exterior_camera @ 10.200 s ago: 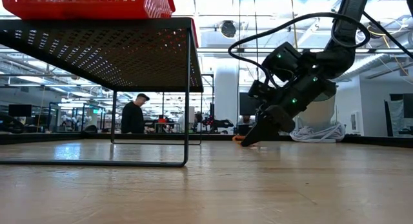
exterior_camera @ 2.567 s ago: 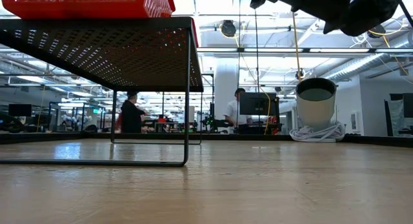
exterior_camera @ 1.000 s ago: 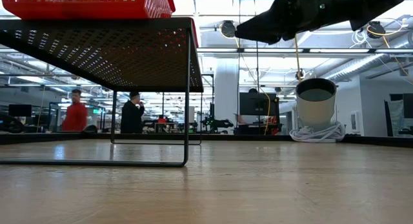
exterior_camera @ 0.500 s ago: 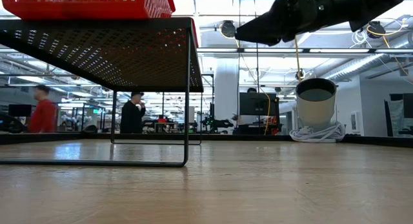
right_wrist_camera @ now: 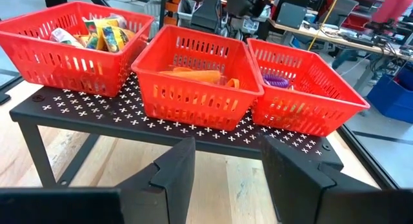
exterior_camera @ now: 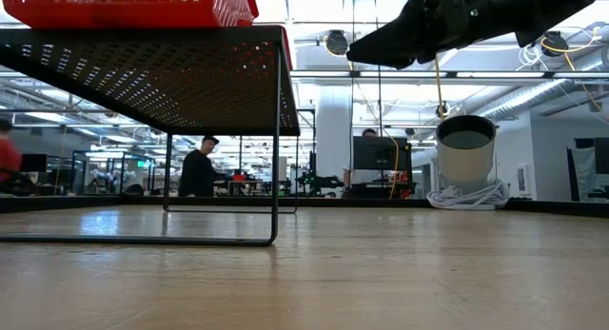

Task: Pick & Place Office Desk Supplies
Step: Return to Home Position

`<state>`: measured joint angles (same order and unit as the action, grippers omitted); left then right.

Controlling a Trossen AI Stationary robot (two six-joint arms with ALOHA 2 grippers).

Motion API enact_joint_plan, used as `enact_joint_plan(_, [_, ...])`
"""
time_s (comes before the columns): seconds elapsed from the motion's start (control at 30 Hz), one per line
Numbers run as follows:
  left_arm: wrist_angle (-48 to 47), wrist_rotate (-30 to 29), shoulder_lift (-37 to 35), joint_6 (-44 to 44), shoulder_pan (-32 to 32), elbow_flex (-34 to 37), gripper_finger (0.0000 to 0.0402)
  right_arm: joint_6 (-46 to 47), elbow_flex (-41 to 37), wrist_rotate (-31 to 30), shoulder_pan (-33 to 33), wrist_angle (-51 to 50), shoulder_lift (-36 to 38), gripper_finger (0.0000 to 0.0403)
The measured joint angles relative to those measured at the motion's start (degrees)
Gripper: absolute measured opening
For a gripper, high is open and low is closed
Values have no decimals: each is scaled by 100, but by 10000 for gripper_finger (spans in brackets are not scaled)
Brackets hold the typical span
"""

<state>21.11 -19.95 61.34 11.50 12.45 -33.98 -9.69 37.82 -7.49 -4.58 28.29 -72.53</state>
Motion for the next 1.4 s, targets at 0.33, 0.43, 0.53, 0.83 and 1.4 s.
enact_joint_plan(0.33, [-1605, 1581, -1940, -503, 6, -9, 333, -94, -7, -22, 0, -904, 708, 168])
enact_joint_plan(0.43, [-2492, 1671, -2770, -666, 11, -9, 330, -116, -7, -22, 0, -1510, 1287, 169])
enact_joint_plan(0.53, [-3379, 1615, -3423, -1036, 11, -9, 327, -477, -4, -56, 2, -2070, 1868, 167])
enact_joint_plan(0.83, [-3909, 384, -4208, -1110, 3, 662, 324, -562, -4, -1359, 4, -3637, 2934, 166])
enact_joint_plan(1.4, [-3149, 702, -6057, -1270, 2, 2156, 324, 161, -907, -382, 742, -3286, 3958, 169])
